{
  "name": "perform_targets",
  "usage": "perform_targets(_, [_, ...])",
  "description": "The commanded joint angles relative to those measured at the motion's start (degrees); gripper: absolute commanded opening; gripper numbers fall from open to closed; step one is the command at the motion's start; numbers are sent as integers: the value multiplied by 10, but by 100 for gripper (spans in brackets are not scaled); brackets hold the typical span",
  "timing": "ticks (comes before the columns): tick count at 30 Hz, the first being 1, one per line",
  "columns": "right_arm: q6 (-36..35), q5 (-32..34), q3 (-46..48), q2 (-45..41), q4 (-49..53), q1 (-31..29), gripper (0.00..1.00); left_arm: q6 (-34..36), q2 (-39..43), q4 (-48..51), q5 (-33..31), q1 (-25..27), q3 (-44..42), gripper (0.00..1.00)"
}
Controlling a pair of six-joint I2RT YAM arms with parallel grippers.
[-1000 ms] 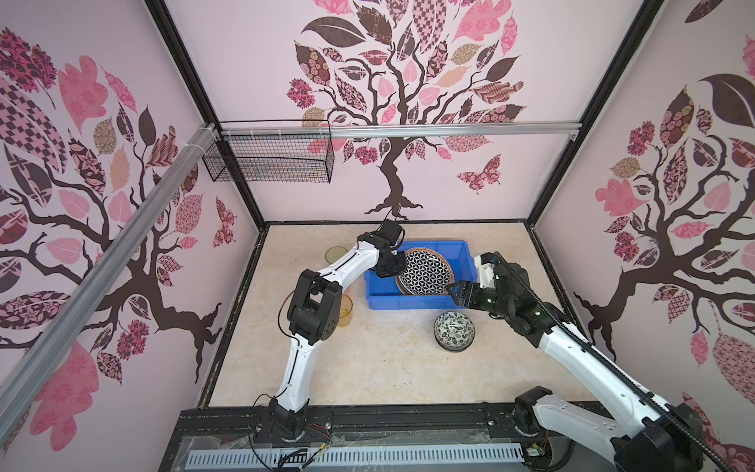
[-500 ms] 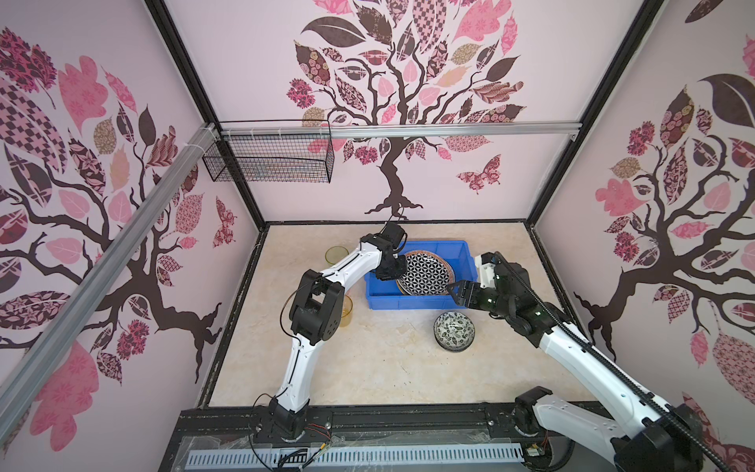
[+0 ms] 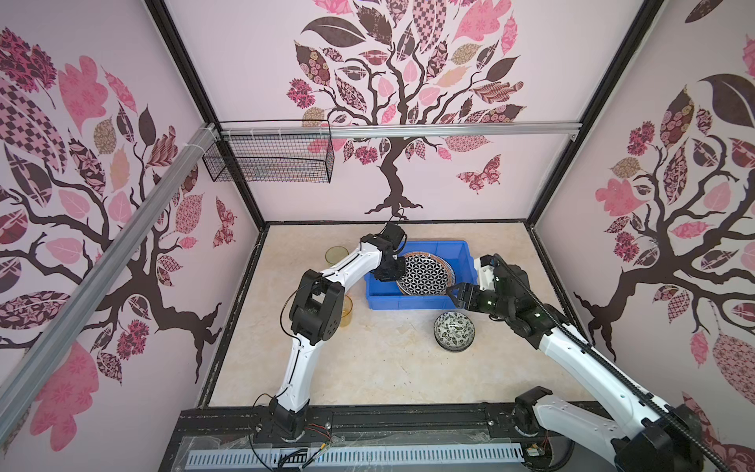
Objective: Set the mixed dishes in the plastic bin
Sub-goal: 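Lower the orange-rimmed plate onto the striped plate in the bin, then open the left gripper to release the orange-rimmed plate, then move the left gripper toward the leaf-patterned bowl while the right hovers beside it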
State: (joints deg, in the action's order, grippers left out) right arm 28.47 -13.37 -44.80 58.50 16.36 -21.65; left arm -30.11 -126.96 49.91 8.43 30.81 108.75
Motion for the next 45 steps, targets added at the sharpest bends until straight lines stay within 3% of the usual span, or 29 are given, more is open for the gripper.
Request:
perform_targets(1, [-2, -9, -3, -15, 6, 3, 76, 10, 26, 16, 0, 3, 1, 19])
perform_targets(19, [-25, -24, -11, 4, 30, 3, 77, 16, 38, 14, 12, 4, -3, 20])
perform_targets(45, [-53, 70, -24, -29, 170, 2, 75, 61, 191, 37, -4, 27, -110, 21])
